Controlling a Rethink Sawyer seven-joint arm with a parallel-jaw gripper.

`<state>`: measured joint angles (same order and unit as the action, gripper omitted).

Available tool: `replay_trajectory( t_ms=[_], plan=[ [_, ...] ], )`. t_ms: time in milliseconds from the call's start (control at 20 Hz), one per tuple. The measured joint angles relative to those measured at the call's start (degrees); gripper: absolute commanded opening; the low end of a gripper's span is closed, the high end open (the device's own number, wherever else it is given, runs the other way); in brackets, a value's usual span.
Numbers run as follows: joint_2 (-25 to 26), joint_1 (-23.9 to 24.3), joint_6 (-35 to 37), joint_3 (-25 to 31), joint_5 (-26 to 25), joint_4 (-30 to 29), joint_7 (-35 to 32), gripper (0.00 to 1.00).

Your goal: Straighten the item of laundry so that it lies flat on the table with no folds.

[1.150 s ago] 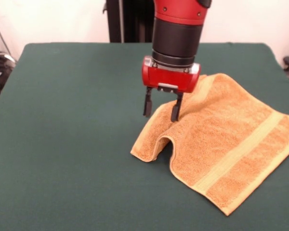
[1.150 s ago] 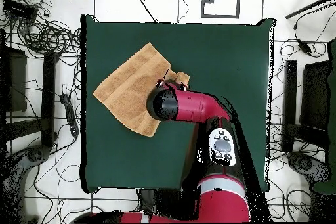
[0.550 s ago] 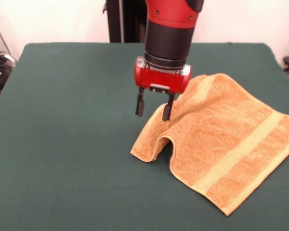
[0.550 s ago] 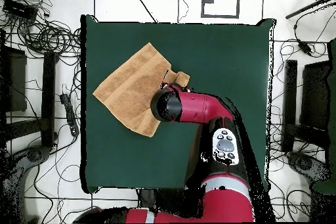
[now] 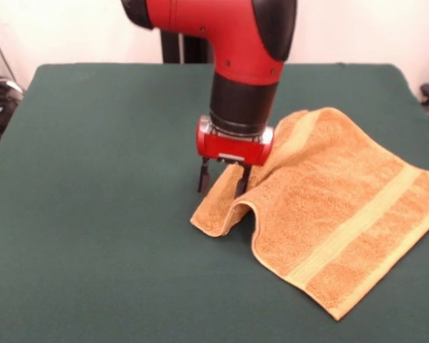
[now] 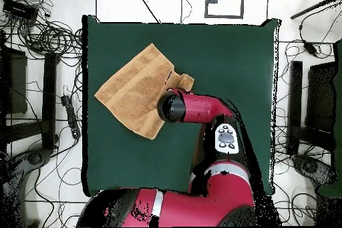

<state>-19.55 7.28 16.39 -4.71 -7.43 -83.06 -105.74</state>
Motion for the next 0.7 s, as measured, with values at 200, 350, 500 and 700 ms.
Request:
replay_trajectory(
  t_ms=[200, 350, 500, 700],
  plan=[
    [0.4, 0.4, -0.3, 0.2, 0.0, 0.7, 0.0, 1.00],
    [0.5, 0.5, -0.3, 0.4, 0.0, 0.8, 0.0, 1.00],
    [0.5, 0.5, -0.3, 0.5, -0.3, 0.9, 0.0, 0.00],
    [0.6, 0.5, -0.3, 0.7, -0.4, 1.2, 0.0, 0.00]
  ],
)
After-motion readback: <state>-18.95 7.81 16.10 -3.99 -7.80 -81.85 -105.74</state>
